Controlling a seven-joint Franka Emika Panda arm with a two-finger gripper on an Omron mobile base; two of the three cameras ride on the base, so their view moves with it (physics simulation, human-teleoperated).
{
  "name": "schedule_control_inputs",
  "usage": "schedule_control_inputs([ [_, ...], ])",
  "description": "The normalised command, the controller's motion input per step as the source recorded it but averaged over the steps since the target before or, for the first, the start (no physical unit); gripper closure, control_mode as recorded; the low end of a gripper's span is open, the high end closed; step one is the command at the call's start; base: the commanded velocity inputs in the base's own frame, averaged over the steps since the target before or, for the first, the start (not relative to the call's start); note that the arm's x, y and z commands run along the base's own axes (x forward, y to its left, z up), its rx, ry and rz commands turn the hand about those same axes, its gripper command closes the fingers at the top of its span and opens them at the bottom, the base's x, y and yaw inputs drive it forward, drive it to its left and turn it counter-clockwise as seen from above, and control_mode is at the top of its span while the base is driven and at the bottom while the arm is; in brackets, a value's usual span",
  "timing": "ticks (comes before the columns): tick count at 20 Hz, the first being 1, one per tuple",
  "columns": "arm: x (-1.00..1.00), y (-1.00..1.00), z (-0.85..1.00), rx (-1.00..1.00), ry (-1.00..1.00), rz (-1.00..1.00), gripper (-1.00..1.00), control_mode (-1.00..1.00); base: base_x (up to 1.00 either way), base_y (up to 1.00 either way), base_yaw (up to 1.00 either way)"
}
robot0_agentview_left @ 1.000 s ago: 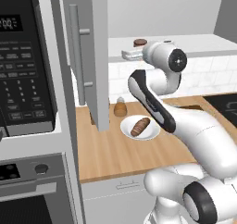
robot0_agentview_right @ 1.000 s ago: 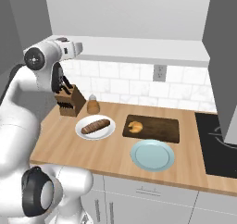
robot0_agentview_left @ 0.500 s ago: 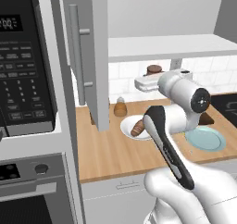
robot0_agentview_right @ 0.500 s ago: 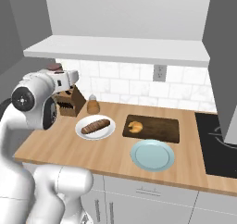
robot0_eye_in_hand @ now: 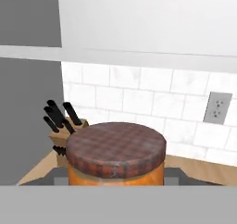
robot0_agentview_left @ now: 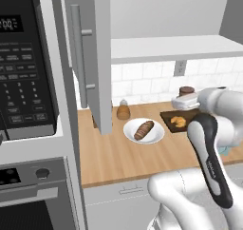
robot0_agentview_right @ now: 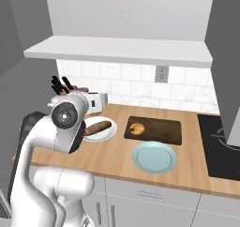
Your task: From the different types of pastries on the counter, select a croissant and place it on the cutting board. Then retrieve a jar of jam from the cabinet and place it alongside the croissant on the cutting board.
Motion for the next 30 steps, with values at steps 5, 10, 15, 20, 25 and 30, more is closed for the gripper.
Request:
schedule_control_inputs([
  [5, 0.0, -0.83, -0.71, 0.0, -0.01, 0.15, 1.0, -1.0, 0.0, 0.0, 0.0],
  [10, 0.0, -0.34, -0.37, 0.0, -0.01, 0.12, 1.0, -1.0, 0.0, 0.0, 0.0],
  [15, 0.28, -0.18, 0.0, 0.0, -0.01, 0.07, 1.0, -1.0, 0.0, 0.0, 0.0],
  [20, 0.6, -0.72, -0.02, 0.02, -0.03, 0.21, 1.0, -1.0, 0.0, 0.0, 0.0],
  [25, 0.54, -0.73, -0.11, 0.02, -0.01, 0.22, 1.0, -1.0, 0.0, 0.0, 0.0],
  [30, 0.58, -0.61, -0.2, 0.0, 0.0, 0.22, 1.0, -1.0, 0.0, 0.0, 0.0],
])
